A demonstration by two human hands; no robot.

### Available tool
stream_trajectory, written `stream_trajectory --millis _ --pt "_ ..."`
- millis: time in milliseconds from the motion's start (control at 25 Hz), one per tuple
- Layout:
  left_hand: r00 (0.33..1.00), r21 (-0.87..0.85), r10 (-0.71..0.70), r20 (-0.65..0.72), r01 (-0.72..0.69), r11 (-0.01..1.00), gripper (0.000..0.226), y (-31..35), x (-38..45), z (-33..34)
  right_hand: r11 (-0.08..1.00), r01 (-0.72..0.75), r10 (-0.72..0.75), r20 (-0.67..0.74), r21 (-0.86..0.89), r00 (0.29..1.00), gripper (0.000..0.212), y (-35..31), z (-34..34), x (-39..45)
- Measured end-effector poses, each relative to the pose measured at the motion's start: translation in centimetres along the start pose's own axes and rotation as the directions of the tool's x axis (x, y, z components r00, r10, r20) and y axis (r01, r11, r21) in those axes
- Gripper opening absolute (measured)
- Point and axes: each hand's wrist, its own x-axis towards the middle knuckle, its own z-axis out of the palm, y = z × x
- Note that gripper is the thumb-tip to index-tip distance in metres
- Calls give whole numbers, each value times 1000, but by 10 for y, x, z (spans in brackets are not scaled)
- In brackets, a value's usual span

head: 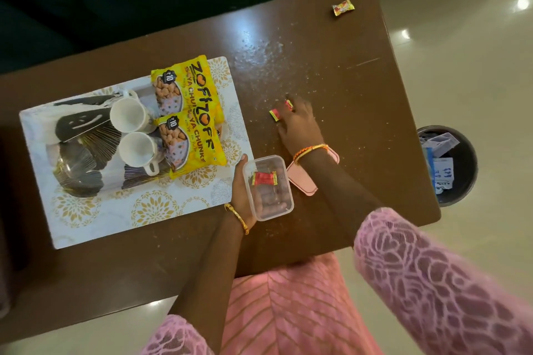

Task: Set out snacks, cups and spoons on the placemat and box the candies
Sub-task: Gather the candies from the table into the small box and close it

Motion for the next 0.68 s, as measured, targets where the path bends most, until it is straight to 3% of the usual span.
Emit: stream_trajectory --millis 80,240,360,440,520,600,680 --pt "1000 -20 -7 30 7 1000 77 5 -1 -3 983 92 -78 93 -161 993 35 8 12 10" --pt "999 -39 38 19 -38 999 83 1 0 0 973 85 -76 51 -215 996 32 11 15 11" --pt "981 -48 169 -91 -173 984 86 -4 6 4 994 -94 97 -56 62 994 24 -3 0 4" --pt "992 -60 127 -13 -127 990 76 -3 9 4 931 -188 200 -3 312 980 26 -10 -17 -12" --pt "995 -75 7 101 0 997 69 1 7 4 905 -191 149 137 381 979 27 -11 -35 -34" --pt "996 7 11 88 -12 1000 61 0 9 2 930 -127 54 213 345 975 26 -12 -51 -51" --pt "997 55 38 60 -42 998 56 -3 8 7 931 -81 12 193 355 981 22 -12 -64 -54"
